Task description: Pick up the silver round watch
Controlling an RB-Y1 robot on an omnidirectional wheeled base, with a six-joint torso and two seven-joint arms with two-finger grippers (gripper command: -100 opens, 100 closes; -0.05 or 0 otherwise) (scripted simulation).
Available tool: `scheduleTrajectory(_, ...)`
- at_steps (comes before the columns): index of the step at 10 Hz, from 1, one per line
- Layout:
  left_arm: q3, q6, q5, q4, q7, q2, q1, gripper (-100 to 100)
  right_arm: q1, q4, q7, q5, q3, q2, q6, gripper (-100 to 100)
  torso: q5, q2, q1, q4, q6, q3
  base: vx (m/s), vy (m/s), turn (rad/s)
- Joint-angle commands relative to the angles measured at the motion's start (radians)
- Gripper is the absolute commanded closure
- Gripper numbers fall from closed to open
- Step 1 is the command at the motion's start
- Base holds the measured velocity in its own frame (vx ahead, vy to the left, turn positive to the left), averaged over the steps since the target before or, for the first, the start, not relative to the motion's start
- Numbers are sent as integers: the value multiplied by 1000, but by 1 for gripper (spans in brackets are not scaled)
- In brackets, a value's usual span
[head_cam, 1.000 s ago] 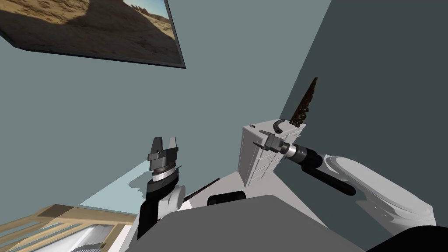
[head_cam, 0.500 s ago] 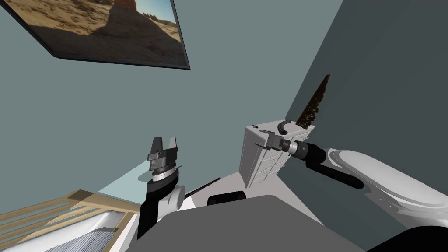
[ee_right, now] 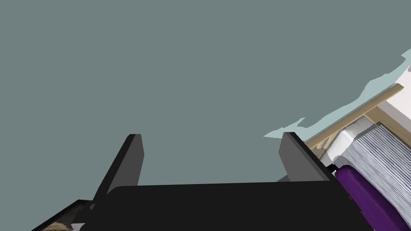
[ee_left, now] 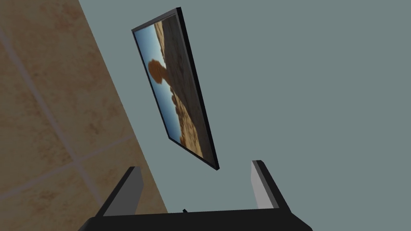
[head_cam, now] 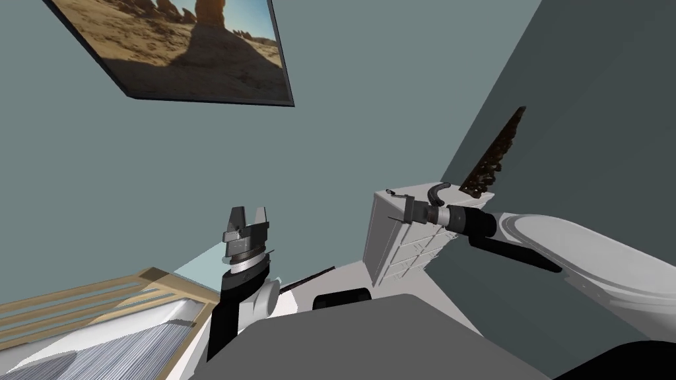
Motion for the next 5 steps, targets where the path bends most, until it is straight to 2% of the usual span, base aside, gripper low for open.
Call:
scheduleTrajectory(1, 0, 0, 0, 0, 0, 0, 0, 0, -5, 1, 11, 50, -35, -50, -29, -100, 0, 0, 0, 0, 0, 0, 0, -19, 140)
scheduleTrajectory(2, 0, 0, 0, 0, 0, 0, 0, 0, -5, 1, 11, 76, -35, -61, -29, -100, 0, 0, 0, 0, 0, 0, 3, -20, 90)
scheduleTrajectory(3, 0, 0, 0, 0, 0, 0, 0, 0, -8, 1, 21, 107, -63, -100, -54, -100, 0, 0, 0, 0, 0, 0, 6, -21, 144)
scheduleTrajectory(4, 0, 0, 0, 0, 0, 0, 0, 0, -8, 1, 21, 132, -63, -109, -54, -100, 0, -1, 0, 0, 0, 0, 5, -22, 90)
scheduleTrajectory(5, 0, 0, 0, 0, 0, 0, 0, 0, -10, 1, 31, 167, -90, -148, -80, -100, 0, -1, 0, 0, 0, 0, 3, -24, 162)
